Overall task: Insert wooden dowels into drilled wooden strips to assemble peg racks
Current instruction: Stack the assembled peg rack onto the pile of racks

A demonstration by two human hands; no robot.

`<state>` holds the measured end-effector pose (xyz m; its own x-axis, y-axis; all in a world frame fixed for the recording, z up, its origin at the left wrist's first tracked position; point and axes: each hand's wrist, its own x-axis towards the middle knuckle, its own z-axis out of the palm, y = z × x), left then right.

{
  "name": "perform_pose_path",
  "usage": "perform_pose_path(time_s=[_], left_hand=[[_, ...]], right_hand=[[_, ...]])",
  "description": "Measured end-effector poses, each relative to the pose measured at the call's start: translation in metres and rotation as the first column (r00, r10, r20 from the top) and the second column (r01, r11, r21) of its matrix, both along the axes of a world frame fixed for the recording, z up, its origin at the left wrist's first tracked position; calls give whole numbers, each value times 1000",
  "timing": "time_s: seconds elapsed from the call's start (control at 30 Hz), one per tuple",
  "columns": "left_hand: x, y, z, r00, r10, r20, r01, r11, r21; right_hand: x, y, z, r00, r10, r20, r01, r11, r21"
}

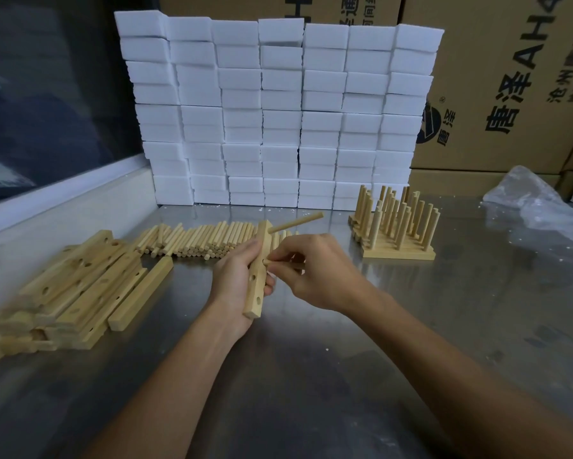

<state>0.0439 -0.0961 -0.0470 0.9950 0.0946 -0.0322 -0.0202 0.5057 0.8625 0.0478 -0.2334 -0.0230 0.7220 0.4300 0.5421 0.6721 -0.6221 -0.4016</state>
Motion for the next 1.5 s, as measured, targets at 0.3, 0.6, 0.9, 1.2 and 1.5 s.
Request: perform_pose_path(time_s=[0.3,0.6,0.9,1.2,1.5], left_hand=[[-2,-9,-3,990,130,50,-136,980,142],[-4,-14,-2,980,142,138,-175,946,273],[-2,-11,-2,978,154,140,-193,923,332],[0,-14,2,958,190,214,-257,900,352],[-3,-15,1,888,188,419,-384,805,452]], right_hand=[[-9,4,2,940,-101,326,195,943,-269],[-3,-1,4,994,-111,15,111,994,-24],[-5,4,-5,977,-165,137,180,978,-106],[-8,0,-3,978,-111,178,125,990,-65],[0,-3,7,986,-105,-128,116,989,87]])
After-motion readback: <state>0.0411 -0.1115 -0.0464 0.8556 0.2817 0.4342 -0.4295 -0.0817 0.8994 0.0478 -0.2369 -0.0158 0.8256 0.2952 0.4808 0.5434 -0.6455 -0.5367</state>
